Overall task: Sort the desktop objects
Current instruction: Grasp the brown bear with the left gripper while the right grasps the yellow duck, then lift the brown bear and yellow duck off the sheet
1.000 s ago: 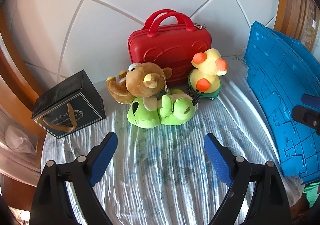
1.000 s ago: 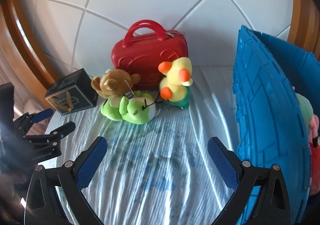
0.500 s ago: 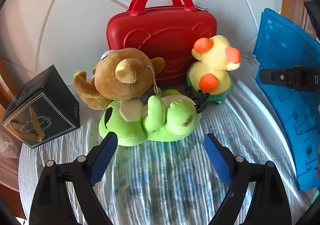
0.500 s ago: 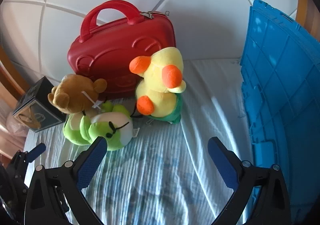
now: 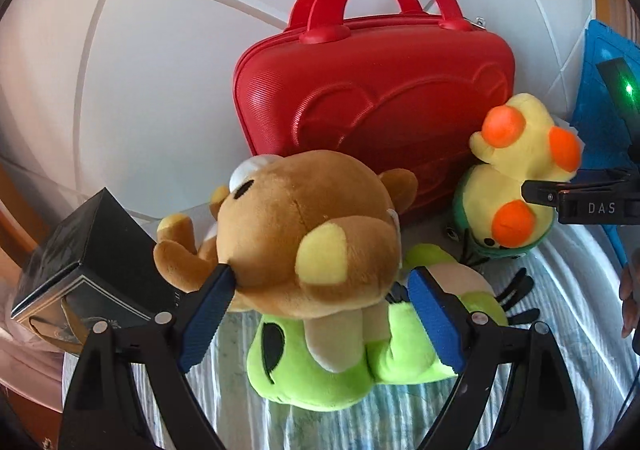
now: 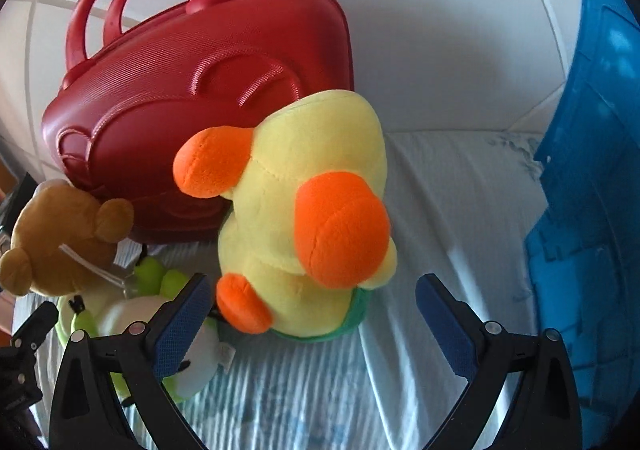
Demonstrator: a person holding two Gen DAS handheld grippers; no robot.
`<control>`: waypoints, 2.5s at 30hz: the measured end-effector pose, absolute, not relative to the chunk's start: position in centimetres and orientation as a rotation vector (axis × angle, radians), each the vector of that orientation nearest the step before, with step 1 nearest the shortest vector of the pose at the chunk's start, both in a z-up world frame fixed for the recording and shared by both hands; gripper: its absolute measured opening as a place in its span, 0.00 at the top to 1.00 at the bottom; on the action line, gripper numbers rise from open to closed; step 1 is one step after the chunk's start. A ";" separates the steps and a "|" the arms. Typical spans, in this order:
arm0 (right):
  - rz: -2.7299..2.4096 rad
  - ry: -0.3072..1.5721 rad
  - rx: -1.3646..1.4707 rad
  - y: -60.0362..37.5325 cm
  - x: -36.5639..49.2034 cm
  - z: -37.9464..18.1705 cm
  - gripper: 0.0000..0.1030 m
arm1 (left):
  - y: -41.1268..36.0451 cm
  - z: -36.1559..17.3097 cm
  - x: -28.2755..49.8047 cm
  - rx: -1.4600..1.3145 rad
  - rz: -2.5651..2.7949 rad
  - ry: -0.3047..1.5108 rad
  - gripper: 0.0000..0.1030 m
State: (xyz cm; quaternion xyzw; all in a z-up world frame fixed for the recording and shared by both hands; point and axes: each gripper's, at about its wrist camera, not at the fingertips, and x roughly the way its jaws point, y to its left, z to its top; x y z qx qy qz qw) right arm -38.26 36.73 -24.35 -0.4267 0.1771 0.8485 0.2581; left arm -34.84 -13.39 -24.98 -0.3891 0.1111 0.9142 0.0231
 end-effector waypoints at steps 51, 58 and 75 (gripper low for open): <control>2.428 0.349 -1.410 20.7 -26.5 -20.3 0.38 | -17.7 -22.0 -14.8 -1.402 2.789 0.151 0.27; 2.480 0.349 -1.479 17.2 -21.8 -19.1 0.38 | -18.0 -20.7 -9.6 -1.453 2.758 0.138 0.27; 2.611 0.304 -1.334 15.4 -16.3 -10.7 0.38 | -16.6 -13.1 -2.7 -1.274 2.934 0.082 0.27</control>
